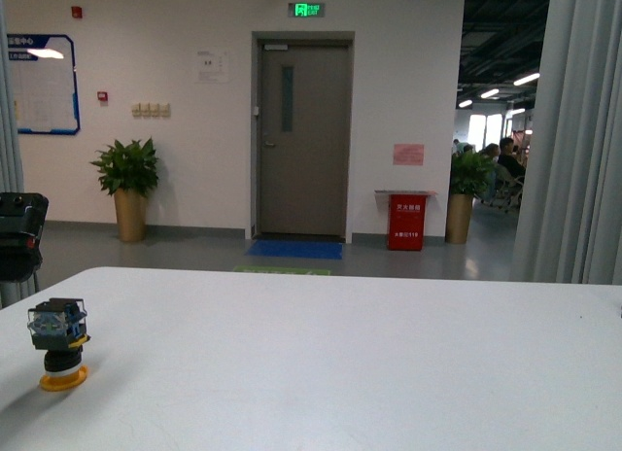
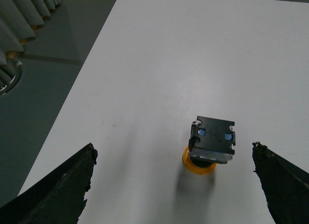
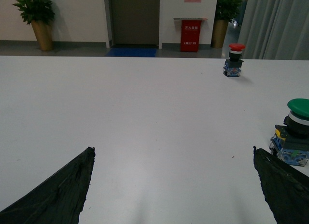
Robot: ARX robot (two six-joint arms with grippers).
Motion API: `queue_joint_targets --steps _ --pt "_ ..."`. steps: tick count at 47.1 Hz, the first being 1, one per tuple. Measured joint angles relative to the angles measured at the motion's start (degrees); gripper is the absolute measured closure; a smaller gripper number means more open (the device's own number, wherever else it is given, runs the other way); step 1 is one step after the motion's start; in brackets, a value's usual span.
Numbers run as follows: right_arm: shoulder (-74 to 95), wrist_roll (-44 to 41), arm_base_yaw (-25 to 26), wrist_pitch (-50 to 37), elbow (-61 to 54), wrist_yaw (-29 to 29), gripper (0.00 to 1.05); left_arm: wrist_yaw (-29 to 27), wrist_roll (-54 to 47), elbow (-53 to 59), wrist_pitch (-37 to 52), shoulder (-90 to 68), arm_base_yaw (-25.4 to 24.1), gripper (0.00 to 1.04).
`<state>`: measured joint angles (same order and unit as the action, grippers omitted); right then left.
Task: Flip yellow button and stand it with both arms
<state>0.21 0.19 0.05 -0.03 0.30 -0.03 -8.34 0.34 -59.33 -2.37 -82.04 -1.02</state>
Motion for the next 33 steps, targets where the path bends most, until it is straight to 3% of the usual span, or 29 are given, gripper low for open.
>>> queue_joint_targets --steps 33 --pt "0.0 0.0 0.0 0.0 0.0 0.0 0.07 0.4 0.3 -8.2 1.0 -12.2 3.3 0.07"
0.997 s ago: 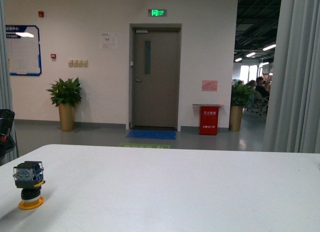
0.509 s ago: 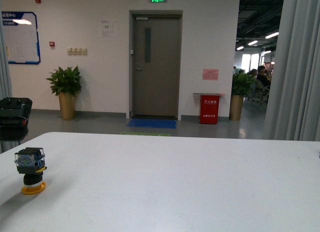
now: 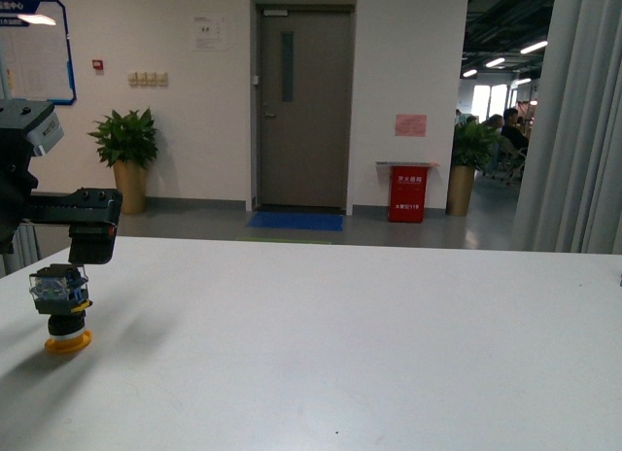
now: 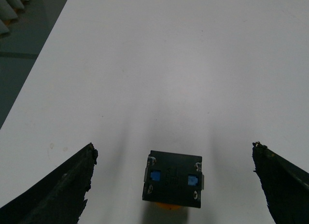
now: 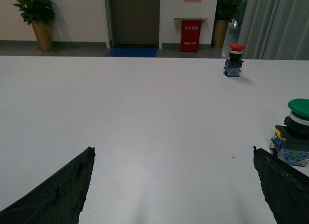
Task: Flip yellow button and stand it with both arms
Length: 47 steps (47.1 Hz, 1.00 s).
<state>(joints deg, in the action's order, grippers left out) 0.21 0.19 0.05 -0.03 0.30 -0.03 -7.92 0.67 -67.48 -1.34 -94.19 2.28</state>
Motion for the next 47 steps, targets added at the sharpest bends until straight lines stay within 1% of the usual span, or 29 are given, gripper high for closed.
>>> queue_joint_targets --steps 14,47 --pt "0.0 0.0 0.0 0.0 0.0 0.0 0.07 -0.1 1.4 -2.2 -0.5 -2.9 0.1 0.07" --pt "0.0 0.0 0.0 0.0 0.0 0.0 0.07 -0.7 3.8 -2.2 -1.8 -6.1 0.8 0.07"
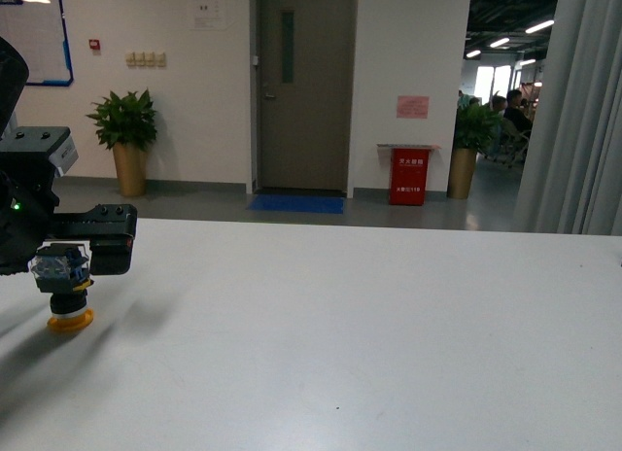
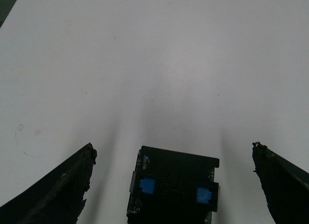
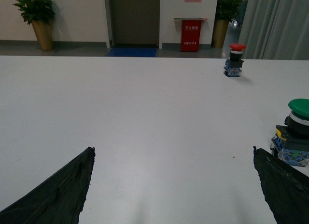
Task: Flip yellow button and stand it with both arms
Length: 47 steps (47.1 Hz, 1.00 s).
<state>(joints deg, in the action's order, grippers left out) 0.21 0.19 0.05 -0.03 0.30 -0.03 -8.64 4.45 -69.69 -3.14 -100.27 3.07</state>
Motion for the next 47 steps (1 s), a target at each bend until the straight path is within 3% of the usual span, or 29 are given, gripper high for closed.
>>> queue_joint_targets --steps 9,20,26,41,47 --pt "0.0 0.0 0.0 0.0 0.0 0.0 0.07 -0.3 0.2 -0.1 -0.2 -0.1 0.2 0.08" --pt "0.0 0.0 0.0 0.0 0.0 0.0 0.07 -0.9 0.1 -1.2 -0.3 -0.3 0.8 0.52" --pt "0.0 0.0 0.0 0.0 0.0 0.0 0.07 -1.0 0.1 -1.3 -0.3 -0.3 1.0 0.67" --pt "0.0 0.0 0.0 0.0 0.0 0.0 0.07 -1.3 0.1 -0.6 1.0 -0.2 1.3 0.70" --pt "0.0 0.0 0.0 0.0 0.0 0.0 0.07 -2.0 -0.3 2.4 7.0 1.2 2.1 0.70"
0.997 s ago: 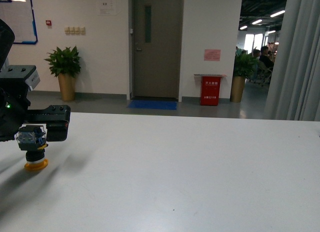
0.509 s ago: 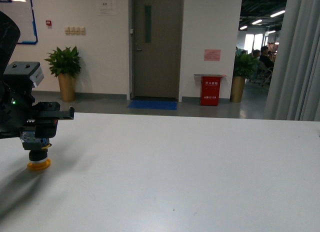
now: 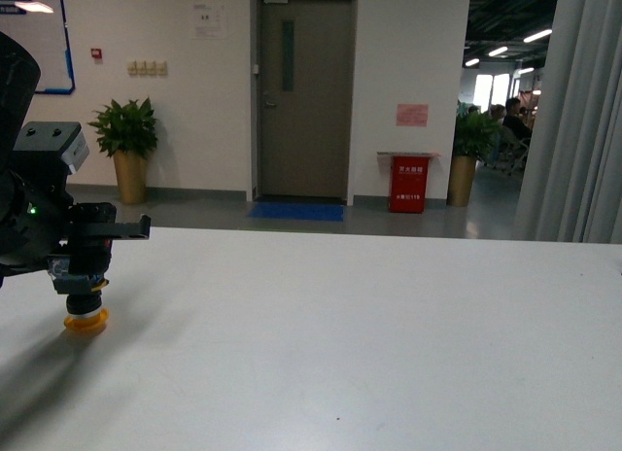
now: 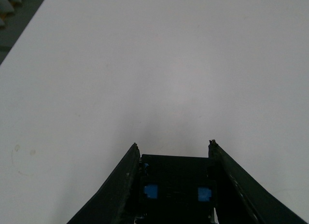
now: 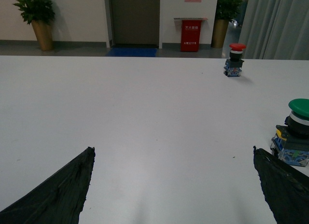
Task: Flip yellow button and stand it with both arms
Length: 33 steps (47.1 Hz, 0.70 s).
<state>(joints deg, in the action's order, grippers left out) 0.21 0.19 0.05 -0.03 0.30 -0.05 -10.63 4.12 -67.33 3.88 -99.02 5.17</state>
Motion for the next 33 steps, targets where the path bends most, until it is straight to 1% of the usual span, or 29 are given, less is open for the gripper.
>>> queue_joint_targets --steps 6,10,17,24,33 --pt "0.0 0.0 0.0 0.0 0.0 0.0 0.07 0.1 1.3 3.3 9.7 1.8 1.4 0.70" --pt "0.0 0.0 0.0 0.0 0.0 0.0 0.07 0.3 4.7 4.1 14.9 2.2 2.6 0.70" --pt "0.0 0.0 0.0 0.0 0.0 0.0 0.07 1.4 11.7 4.9 20.3 2.3 4.5 0.70" --pt "0.0 0.0 0.0 0.0 0.0 0.0 0.07 1.9 18.0 5.0 23.6 2.3 5.9 0.70" --pt "0.0 0.0 0.0 0.0 0.0 0.0 0.07 5.2 28.4 4.6 28.1 0.1 7.6 0.70"
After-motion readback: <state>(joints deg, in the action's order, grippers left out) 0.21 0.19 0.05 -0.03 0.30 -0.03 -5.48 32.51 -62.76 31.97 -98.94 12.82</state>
